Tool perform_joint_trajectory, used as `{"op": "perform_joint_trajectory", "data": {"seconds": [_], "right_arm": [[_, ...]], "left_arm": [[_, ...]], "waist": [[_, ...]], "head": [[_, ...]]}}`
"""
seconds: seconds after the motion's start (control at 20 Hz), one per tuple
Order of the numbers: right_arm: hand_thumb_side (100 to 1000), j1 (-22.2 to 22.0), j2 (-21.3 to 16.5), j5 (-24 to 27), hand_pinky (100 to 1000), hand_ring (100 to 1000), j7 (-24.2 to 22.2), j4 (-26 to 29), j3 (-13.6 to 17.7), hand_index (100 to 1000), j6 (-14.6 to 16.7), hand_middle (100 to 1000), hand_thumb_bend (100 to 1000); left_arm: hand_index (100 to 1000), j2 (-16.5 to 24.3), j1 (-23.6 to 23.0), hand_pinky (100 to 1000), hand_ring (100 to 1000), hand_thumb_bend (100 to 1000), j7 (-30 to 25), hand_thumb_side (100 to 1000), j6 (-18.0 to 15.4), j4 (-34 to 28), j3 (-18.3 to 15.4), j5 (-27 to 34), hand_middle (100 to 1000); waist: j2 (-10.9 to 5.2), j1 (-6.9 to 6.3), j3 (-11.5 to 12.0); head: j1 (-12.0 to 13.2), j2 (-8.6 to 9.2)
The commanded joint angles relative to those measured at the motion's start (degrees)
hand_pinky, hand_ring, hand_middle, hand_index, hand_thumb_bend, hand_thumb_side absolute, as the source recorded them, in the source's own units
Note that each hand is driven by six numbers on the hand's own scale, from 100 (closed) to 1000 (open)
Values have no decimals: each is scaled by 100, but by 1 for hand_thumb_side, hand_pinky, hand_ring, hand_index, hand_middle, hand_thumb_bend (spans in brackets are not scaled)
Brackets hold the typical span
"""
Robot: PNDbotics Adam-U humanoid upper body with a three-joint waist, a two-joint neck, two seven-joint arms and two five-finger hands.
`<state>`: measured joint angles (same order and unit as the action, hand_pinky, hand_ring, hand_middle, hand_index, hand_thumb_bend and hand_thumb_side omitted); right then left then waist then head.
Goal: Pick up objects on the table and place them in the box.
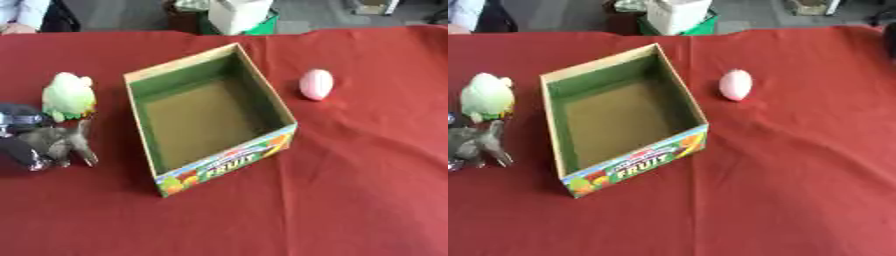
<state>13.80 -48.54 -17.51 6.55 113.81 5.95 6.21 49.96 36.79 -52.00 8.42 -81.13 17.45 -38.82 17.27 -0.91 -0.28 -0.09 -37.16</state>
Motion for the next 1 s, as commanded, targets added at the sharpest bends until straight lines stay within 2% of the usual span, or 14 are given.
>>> {"op": "perform_joint_trajectory", "data": {"seconds": [0.05,0.15,0.3,0.5,0.65,0.75,1.0], "right_arm": [[1000,26,-96,11,686,841,8,78,66,891,-23,833,264],[1000,19,-88,9,686,841,12,78,69,891,-29,832,261],[1000,12,-83,8,687,841,17,78,73,891,-39,832,259],[1000,7,-81,11,688,841,12,78,70,891,-43,831,256],[1000,5,-84,18,688,841,8,78,68,891,-45,831,253],[1000,3,-87,26,688,842,14,78,71,891,-47,830,249],[1000,10,-96,51,689,842,18,78,66,891,-38,829,245]], "left_arm": [[571,122,112,703,625,123,5,363,93,-123,-124,11,520],[517,112,119,677,583,100,40,327,144,-154,-136,37,487],[493,101,115,645,551,100,110,313,229,-176,-149,125,466],[458,98,117,620,528,100,265,359,379,-223,-190,197,449],[435,104,118,608,515,100,369,358,470,-301,-219,187,436],[383,111,128,575,487,100,418,389,518,-374,-247,155,408],[328,106,158,532,450,100,607,390,737,-568,-336,15,370]], "waist": [[-85,10,-5],[-80,12,-5],[-78,15,-1],[-88,15,18],[-100,16,30],[-115,16,38],[-154,18,55]], "head": [[24,76],[26,78],[26,77],[16,72],[-2,67],[-7,55],[-30,28]]}}
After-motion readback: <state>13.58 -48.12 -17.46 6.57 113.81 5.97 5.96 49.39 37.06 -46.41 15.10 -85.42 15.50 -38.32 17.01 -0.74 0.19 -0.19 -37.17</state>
